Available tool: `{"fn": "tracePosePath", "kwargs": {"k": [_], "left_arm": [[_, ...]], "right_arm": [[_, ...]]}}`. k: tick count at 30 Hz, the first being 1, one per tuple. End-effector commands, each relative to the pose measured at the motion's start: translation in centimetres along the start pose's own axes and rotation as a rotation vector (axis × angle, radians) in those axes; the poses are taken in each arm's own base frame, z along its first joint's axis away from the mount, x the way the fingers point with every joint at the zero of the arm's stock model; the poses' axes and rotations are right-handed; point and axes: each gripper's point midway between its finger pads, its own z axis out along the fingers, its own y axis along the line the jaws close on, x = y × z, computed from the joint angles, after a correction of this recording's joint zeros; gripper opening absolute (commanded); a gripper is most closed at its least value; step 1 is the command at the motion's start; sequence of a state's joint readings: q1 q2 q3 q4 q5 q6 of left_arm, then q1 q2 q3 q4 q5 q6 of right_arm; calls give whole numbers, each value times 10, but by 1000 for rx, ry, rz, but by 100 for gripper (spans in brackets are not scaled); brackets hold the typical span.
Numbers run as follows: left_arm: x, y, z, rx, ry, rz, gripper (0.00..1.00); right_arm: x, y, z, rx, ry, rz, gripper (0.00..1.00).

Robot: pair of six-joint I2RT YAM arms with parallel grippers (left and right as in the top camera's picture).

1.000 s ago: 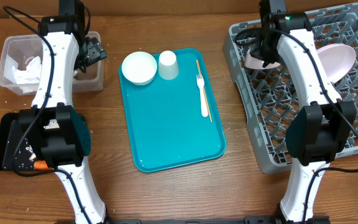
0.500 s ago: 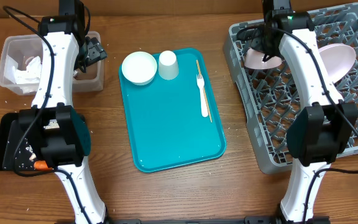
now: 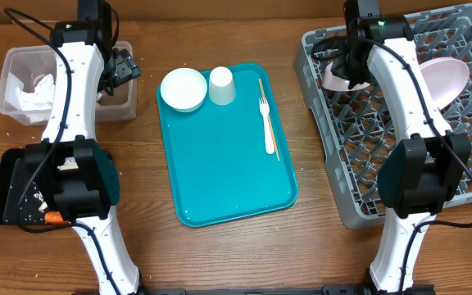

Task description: Sort waste into correct bins and load items into the dishwasher rack

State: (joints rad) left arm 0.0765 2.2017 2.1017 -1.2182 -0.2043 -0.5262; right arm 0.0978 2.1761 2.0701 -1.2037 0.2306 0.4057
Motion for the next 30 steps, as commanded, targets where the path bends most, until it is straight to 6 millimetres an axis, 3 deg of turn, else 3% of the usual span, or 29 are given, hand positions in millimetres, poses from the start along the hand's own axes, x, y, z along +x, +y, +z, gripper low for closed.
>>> {"fn": "tracePosePath", "kwargs": {"k": [1,4,7,11,16,26,30], "left_arm": [[-7,-2,-8,17,-22,-32,100],[-7,-2,-8,17,-22,-31,100],[-7,-2,-8,17,-22,-32,100],[-7,-2,-8,17,-22,-32,100],[-7,-2,-8,17,-22,-31,100],[-6,-2,-8,17,-22,-31,100],[-7,-2,-8,17,-22,-32,100]], "right_arm": [[-23,3,-20,-52,-89,44,4],[-40,7,-28,-86,-158,62,4],[-45,9,-21,-93,-170,63,4],[-29,11,13,-62,-86,26,4],[-9,2,29,-17,2,10,4],[5,-16,8,16,59,15,4],[8,-14,-22,-48,60,21,4]]}}
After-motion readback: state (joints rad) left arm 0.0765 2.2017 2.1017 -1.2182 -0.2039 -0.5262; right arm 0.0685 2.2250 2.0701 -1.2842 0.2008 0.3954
